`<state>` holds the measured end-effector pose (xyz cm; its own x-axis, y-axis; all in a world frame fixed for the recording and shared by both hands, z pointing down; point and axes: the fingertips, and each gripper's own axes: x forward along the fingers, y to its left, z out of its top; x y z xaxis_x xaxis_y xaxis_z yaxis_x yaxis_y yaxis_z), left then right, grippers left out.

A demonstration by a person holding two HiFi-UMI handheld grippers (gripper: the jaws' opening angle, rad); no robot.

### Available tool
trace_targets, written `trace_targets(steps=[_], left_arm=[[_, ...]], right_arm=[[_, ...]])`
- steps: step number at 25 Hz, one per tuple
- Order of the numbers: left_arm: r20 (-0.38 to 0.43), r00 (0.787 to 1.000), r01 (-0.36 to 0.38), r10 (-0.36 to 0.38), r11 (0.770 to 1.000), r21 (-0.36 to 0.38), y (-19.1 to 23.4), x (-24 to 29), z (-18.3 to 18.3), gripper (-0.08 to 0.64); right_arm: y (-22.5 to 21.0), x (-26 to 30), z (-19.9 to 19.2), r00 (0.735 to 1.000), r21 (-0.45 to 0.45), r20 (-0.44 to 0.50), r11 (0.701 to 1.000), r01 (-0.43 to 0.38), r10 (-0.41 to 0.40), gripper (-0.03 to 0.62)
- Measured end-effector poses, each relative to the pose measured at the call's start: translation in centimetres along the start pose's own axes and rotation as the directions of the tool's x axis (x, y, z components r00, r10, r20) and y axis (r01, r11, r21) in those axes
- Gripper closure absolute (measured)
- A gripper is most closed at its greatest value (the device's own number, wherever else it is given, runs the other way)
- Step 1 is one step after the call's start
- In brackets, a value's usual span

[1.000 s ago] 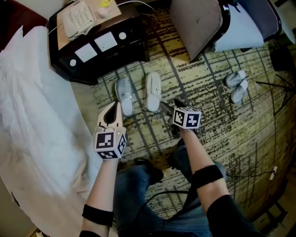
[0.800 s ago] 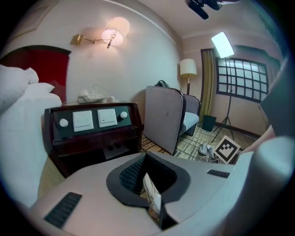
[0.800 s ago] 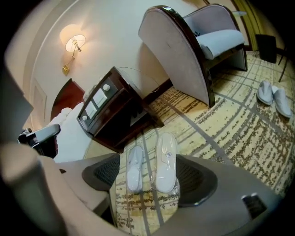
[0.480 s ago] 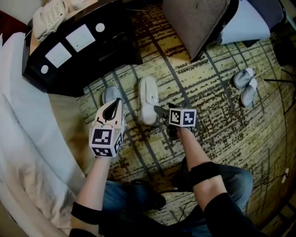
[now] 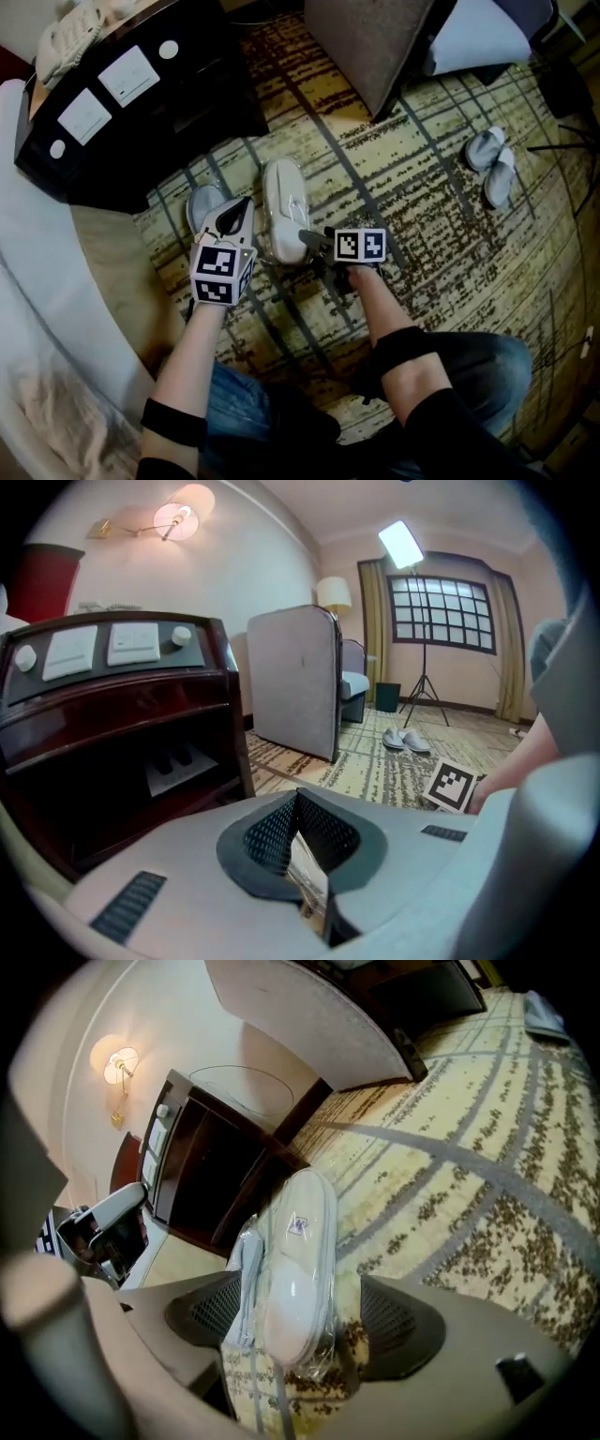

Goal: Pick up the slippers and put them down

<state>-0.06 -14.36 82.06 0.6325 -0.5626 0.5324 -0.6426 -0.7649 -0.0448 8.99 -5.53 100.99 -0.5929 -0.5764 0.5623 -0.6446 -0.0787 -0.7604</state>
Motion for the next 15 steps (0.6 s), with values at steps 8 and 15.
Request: trace_targets(steps=[8,15], left_arm=[[-0.010,1.000,0.000,0.000,1.000,-0.016,0.3,-0.6,-1.4,0.559],[0.000,1.000,-0.024,0.024,0.998,-0.058,1.3,-1.7,-1.5,0.559]], right_arm=[[-1.0,1.8,-2.6,0.999,0.025,-0.034,0.999,-0.021,0.022,0.176],[-0.1,4.4,-3.7,0.998,0.050,-0.037,0.997,-0.052,0.054,0.210]])
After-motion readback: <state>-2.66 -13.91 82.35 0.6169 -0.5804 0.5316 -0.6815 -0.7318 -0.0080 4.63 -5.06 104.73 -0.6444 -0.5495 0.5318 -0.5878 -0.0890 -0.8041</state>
